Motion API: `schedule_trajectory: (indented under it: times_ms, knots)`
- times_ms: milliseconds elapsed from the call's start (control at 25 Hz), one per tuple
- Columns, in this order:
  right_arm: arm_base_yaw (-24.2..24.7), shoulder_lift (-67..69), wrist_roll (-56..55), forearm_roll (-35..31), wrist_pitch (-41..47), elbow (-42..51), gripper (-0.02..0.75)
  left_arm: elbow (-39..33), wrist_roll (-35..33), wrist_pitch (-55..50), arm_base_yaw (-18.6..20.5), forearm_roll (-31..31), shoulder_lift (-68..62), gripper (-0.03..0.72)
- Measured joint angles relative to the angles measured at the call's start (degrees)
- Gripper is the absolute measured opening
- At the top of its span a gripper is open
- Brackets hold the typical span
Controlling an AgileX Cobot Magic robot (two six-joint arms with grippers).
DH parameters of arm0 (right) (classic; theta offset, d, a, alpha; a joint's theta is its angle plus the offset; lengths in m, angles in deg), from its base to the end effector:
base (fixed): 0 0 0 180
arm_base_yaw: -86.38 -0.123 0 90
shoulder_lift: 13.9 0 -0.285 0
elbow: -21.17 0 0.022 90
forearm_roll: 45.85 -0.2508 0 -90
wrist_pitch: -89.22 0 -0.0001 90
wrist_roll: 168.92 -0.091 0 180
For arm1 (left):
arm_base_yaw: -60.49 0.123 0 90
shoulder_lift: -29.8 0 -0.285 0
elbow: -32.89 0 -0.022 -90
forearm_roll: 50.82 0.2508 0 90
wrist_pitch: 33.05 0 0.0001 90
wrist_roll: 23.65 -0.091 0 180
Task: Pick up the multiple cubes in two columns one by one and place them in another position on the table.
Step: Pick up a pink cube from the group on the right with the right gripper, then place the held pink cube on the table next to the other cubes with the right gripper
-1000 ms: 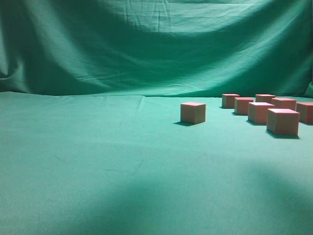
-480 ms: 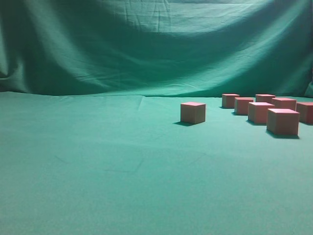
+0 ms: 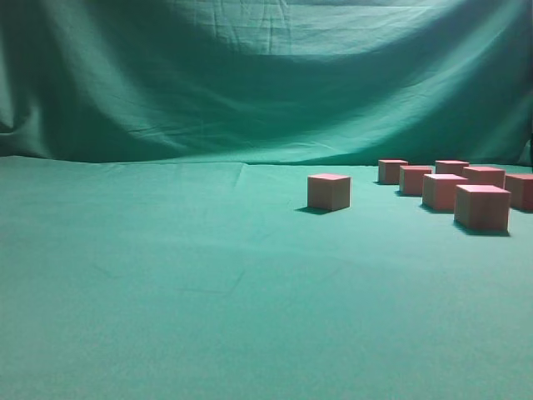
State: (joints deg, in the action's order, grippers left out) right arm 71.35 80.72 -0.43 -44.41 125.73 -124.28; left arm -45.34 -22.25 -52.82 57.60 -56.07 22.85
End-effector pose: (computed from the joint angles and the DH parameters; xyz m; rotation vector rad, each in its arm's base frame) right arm 0.2454 0.0645 0.1775 -0.1154 2.8915 0.0588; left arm 0.0528 -0.0055 0.1770 -0.0334 1.8323 -0.1417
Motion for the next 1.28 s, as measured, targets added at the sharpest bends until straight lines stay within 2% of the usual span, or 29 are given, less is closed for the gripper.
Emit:
schedule_trajectory:
  times_ms: [160,400,520,640,840,1040,1280]
  knots:
    - [0.0,3.03,0.0,1.13,-1.53,0.0,0.548,0.0,0.0,0.0,0.0,0.0,0.0,0.0]
    - [0.0,4.08,0.0,1.16,-1.68,0.0,0.256,0.0,0.0,0.0,0.0,0.0,0.0,0.0]
    - [0.0,4.11,0.11,1.16,-0.11,-0.9,0.259,0.0,0.0,0.0,0.0,0.0,0.0,0.0]
    - [0.0,4.21,0.96,0.91,5.68,-5.16,0.259,0.0,0.0,0.0,0.0,0.0,0.0,0.0]
    - [-1.28,4.34,8.85,-4.61,17.99,-18.95,0.259,0.0,0.0,0.0,0.0,0.0,0.0,0.0]
    - [-9.94,6.77,15.24,-6.22,23.11,-35.49,0.259,0.0,0.0,0.0,0.0,0.0,0.0,0.0]
    - [-19.46,21.24,26.34,-4.98,31.63,-55.8,0.259,0.0,0.0,0.0,0.0,0.0,0.0,0.0]
